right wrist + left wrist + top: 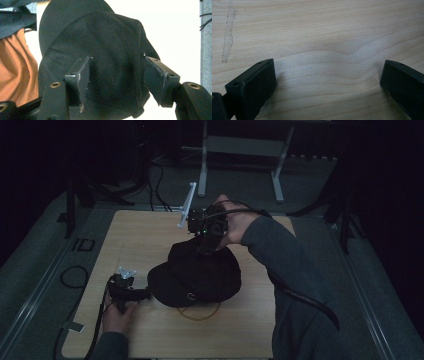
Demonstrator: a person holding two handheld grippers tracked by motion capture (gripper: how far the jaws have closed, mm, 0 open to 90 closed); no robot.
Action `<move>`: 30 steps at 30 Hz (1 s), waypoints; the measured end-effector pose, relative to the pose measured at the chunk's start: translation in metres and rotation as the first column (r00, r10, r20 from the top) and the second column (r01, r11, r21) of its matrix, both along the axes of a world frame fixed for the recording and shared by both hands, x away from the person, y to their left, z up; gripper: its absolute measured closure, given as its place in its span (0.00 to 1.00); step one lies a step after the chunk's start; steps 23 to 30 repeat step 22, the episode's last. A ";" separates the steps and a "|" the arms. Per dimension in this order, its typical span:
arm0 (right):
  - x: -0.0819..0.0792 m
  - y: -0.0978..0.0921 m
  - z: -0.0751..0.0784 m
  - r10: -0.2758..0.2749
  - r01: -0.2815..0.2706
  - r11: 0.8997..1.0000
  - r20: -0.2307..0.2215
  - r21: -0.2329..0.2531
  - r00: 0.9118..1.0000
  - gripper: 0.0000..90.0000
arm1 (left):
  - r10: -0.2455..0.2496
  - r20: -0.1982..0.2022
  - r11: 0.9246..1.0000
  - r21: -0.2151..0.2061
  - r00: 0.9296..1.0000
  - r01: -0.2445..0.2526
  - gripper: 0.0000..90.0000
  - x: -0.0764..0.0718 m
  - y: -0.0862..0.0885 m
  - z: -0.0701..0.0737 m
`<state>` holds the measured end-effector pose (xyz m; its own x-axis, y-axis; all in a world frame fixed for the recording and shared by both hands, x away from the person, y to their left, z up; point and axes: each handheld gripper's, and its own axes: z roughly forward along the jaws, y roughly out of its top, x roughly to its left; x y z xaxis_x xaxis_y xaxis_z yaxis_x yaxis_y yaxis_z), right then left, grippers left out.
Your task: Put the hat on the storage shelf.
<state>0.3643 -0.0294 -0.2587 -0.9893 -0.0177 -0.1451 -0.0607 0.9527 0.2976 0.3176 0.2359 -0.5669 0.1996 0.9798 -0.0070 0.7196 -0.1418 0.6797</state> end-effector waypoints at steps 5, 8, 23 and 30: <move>0.002 -0.006 0.000 -0.012 0.012 0.999 -0.002 0.034 1.000 0.41 | 0.000 0.000 1.000 0.000 1.000 0.000 0.00 0.000 0.000 0.000; 0.002 -0.012 0.002 -0.018 0.019 0.998 -0.005 0.064 1.000 0.41 | 0.000 0.001 1.000 0.000 1.000 0.000 0.00 0.000 0.000 0.000; 0.010 -0.046 0.000 -0.055 0.057 0.990 -0.021 0.127 0.998 0.47 | 0.000 0.001 1.000 0.002 1.000 0.000 0.00 0.000 0.000 0.000; 0.010 -0.046 0.000 -0.055 0.057 0.990 -0.021 0.127 0.998 0.47 | 0.000 0.001 1.000 0.002 1.000 0.000 0.00 0.000 0.000 0.000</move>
